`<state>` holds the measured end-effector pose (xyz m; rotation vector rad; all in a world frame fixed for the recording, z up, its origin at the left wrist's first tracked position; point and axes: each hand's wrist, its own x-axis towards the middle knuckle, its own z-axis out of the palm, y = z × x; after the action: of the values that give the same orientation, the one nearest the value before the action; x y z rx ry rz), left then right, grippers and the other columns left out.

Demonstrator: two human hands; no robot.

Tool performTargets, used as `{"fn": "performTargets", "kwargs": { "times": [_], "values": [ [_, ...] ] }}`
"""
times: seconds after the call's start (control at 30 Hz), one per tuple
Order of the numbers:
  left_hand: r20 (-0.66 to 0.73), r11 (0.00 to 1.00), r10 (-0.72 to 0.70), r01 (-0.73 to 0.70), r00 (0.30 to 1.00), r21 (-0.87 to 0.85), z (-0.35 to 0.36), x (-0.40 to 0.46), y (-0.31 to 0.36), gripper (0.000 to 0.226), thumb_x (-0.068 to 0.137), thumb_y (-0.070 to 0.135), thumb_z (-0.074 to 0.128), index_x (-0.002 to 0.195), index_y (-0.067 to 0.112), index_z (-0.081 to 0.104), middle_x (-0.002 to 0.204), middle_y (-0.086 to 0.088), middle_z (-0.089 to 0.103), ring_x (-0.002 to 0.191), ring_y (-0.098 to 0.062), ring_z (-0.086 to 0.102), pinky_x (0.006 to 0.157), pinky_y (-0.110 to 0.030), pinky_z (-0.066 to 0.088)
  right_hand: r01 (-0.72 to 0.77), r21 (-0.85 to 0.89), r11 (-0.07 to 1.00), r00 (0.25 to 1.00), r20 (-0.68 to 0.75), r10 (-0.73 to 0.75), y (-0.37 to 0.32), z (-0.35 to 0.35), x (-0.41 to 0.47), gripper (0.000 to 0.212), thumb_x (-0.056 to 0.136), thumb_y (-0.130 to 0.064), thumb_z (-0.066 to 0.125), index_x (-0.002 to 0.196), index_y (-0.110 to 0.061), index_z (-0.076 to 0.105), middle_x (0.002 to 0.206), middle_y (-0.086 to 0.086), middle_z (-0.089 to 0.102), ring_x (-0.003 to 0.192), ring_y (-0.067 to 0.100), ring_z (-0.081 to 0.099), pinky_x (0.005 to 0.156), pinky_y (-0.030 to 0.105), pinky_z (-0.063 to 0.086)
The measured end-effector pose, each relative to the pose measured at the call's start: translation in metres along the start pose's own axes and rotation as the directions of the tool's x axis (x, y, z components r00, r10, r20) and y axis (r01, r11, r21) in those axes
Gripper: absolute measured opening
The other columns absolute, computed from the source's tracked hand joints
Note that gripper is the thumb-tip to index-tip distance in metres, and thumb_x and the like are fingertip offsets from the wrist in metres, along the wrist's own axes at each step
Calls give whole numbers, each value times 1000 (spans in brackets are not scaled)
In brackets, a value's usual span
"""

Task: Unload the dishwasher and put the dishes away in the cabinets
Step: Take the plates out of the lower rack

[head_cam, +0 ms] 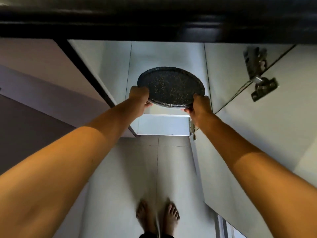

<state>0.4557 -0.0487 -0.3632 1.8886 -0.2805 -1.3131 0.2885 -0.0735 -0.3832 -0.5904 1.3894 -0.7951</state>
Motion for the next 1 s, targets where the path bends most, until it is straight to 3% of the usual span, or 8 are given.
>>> {"fn": "performTargets", "kwargs": {
  "times": [0.07,0.13,0.27,0.4,0.57,0.77,0.9,1.0],
  "values": [
    [47,1000,3,-4,999,21,5,9,4,29,98,14,48,127,12,44,123,-11,55,94,-22,61,52,-22,55,-1,42,999,1000,21,0,-1,5,17,42,97,-25,51,135,-12,40,119,13,55,94,24,60,53,23,56],
    [52,1000,0,-1,999,28,12,20,8,25,96,12,51,121,11,45,119,-13,56,91,-23,63,49,-21,55,6,74,997,1000,12,-7,-2,14,35,49,96,-25,53,139,-17,31,129,15,49,103,28,58,56,26,58],
    [-2,995,1,-1,1000,102,24,39,12,35,92,7,57,126,8,45,120,-14,57,95,-24,64,56,-23,56,57,34,998,998,-30,-56,-8,29,66,48,97,-21,48,139,-18,24,135,16,42,109,33,55,51,27,57],
    [-3,991,-3,3,1000,130,32,52,24,37,90,8,61,125,7,48,127,-13,55,109,-23,61,66,-22,54,67,45,997,998,9,-67,-14,31,83,45,97,-20,50,138,-15,33,135,13,45,114,32,55,61,29,59],
    [54,969,96,-106,994,224,41,65,35,44,88,10,64,129,8,49,124,-7,57,106,-16,59,74,-21,51,44,61,997,997,61,-48,-24,26,94,41,91,-5,58,130,-1,48,119,15,59,91,17,64,81,25,57],
    [161,909,122,-176,979,379,54,63,24,55,92,20,60,142,17,38,147,2,40,129,-16,43,91,-28,43,24,77,997,993,112,-32,-24,23,91,42,94,3,48,135,-5,41,138,11,49,124,23,50,103,30,42],
    [232,788,185,-285,955,547,61,55,7,62,95,27,55,148,14,28,154,-2,31,136,-21,37,108,-29,34,12,-30,999,993,120,-8,-13,16,84,49,95,5,45,142,-6,34,145,13,42,128,24,47,104,32,40],
    [313,568,214,-379,925,731,58,42,-9,61,97,31,48,150,13,23,156,-6,25,140,-24,30,113,-31,29,16,-142,990,993,115,1,-3,7,71,46,96,1,44,140,-9,37,141,13,45,125,24,48,97,31,44]
  ]
}}
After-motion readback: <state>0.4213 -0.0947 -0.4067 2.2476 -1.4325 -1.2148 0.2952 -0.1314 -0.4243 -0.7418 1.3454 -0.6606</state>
